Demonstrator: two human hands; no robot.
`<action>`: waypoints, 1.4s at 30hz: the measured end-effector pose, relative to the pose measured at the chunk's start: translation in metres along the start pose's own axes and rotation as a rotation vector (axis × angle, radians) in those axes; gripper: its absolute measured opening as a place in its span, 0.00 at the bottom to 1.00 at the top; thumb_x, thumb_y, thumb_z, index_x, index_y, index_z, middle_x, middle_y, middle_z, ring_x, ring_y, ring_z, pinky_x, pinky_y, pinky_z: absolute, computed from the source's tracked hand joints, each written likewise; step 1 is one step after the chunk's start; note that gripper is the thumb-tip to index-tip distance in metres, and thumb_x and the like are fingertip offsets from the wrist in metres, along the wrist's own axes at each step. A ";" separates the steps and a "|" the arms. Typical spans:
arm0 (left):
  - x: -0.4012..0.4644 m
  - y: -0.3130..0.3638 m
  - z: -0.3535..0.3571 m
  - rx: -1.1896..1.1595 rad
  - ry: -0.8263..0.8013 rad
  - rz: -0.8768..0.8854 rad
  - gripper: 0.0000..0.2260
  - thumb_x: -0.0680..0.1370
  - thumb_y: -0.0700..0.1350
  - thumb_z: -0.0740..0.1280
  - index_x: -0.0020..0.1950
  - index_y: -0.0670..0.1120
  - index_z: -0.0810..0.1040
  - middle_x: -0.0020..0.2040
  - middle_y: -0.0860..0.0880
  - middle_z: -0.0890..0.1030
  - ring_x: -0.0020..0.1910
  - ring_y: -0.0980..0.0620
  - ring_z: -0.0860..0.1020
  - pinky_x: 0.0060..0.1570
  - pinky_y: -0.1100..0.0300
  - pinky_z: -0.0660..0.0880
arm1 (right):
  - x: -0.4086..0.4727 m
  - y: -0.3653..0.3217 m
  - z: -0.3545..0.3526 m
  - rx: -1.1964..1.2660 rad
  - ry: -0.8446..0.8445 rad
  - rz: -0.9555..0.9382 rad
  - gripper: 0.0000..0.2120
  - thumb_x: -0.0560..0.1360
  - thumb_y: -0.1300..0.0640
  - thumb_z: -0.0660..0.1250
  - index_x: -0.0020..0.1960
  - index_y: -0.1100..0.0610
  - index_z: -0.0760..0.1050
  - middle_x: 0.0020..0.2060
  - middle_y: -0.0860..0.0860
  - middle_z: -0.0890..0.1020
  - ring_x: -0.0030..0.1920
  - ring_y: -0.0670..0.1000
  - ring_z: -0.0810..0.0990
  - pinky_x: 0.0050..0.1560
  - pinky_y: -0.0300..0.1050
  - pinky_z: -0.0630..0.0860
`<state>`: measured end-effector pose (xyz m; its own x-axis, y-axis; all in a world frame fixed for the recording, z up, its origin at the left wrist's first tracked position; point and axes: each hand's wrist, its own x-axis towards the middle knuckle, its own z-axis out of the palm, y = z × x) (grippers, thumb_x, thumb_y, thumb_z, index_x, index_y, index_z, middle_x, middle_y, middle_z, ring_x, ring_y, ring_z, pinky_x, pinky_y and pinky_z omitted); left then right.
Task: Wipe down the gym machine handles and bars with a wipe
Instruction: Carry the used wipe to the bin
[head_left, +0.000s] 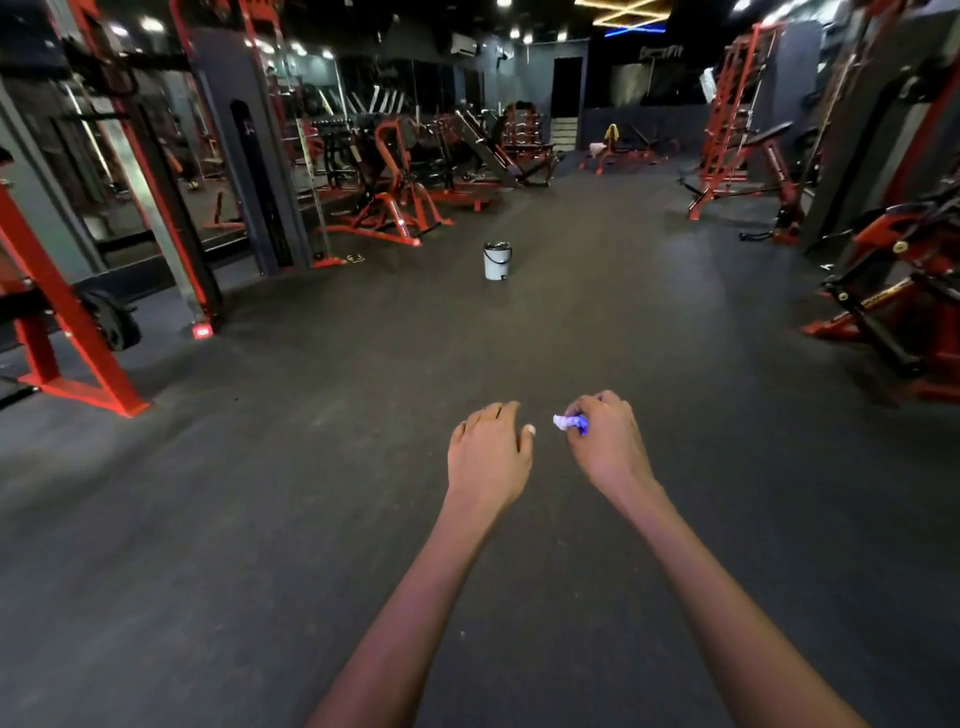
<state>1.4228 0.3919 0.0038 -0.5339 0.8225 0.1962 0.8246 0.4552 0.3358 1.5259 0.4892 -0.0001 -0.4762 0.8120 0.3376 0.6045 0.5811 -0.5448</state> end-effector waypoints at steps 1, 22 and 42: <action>0.035 0.001 0.006 0.008 -0.002 0.011 0.20 0.83 0.51 0.56 0.73 0.47 0.67 0.70 0.48 0.72 0.69 0.47 0.69 0.67 0.55 0.63 | 0.034 0.008 0.006 -0.004 -0.007 0.003 0.07 0.75 0.61 0.63 0.49 0.59 0.80 0.50 0.57 0.76 0.53 0.59 0.72 0.48 0.47 0.71; 0.633 -0.011 0.156 0.082 -0.035 0.005 0.20 0.83 0.51 0.56 0.74 0.48 0.67 0.72 0.51 0.70 0.72 0.52 0.66 0.72 0.54 0.56 | 0.614 0.154 0.174 0.009 -0.032 -0.019 0.07 0.75 0.62 0.63 0.47 0.59 0.80 0.48 0.58 0.76 0.51 0.59 0.73 0.48 0.47 0.71; 1.250 -0.091 0.245 0.049 -0.024 -0.045 0.20 0.83 0.51 0.56 0.74 0.47 0.67 0.71 0.49 0.71 0.71 0.50 0.68 0.72 0.55 0.58 | 1.197 0.222 0.380 0.005 -0.101 -0.007 0.08 0.75 0.62 0.63 0.48 0.59 0.81 0.50 0.57 0.77 0.53 0.57 0.74 0.51 0.48 0.73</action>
<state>0.7261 1.4616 -0.0076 -0.5666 0.8084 0.1595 0.8082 0.5075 0.2986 0.8474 1.5696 -0.0089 -0.5421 0.7982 0.2626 0.5982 0.5860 -0.5466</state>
